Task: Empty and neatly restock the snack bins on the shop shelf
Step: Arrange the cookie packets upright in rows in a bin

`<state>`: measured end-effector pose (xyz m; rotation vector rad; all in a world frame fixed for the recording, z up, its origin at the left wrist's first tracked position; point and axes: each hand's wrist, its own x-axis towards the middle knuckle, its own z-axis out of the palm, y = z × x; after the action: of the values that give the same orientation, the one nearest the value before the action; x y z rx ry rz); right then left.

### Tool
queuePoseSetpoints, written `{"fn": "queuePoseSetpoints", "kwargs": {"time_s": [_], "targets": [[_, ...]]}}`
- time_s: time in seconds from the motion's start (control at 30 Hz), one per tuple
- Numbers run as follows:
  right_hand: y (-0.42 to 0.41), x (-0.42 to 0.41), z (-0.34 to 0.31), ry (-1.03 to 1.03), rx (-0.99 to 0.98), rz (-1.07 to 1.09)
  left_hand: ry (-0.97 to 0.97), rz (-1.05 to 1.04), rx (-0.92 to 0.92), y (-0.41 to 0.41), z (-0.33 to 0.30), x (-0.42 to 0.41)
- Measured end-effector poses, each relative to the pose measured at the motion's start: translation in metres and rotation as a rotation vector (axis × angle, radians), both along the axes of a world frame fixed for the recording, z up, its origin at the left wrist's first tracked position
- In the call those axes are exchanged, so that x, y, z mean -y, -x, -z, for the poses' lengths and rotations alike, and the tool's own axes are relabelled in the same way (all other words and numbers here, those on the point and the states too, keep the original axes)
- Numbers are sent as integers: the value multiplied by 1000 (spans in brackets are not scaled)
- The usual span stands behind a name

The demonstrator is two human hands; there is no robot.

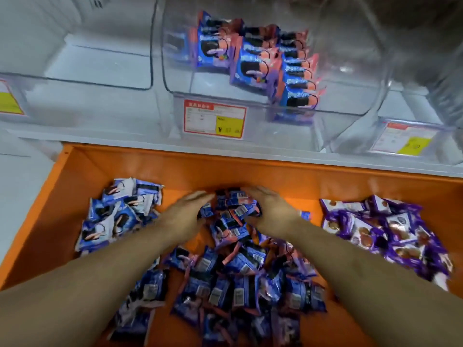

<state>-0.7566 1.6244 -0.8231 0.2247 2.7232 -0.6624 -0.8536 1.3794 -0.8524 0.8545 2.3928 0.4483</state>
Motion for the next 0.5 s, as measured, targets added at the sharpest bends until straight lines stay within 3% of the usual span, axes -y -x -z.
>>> {"fn": "queuePoseSetpoints", "kwargs": {"time_s": [0.13,0.3,0.4,0.5], "targets": [[6,7,36,14,-41,60,5,13,-10,7,39,-10],[5,14,46,23,-83,107,-32,-94,-3,-2,36,-8],[5,17,30,56,-103,151,-109,-248,107,-6,13,-2],[3,22,-8,219,-29,224,-167,-400,272,-7,-17,7]]}}
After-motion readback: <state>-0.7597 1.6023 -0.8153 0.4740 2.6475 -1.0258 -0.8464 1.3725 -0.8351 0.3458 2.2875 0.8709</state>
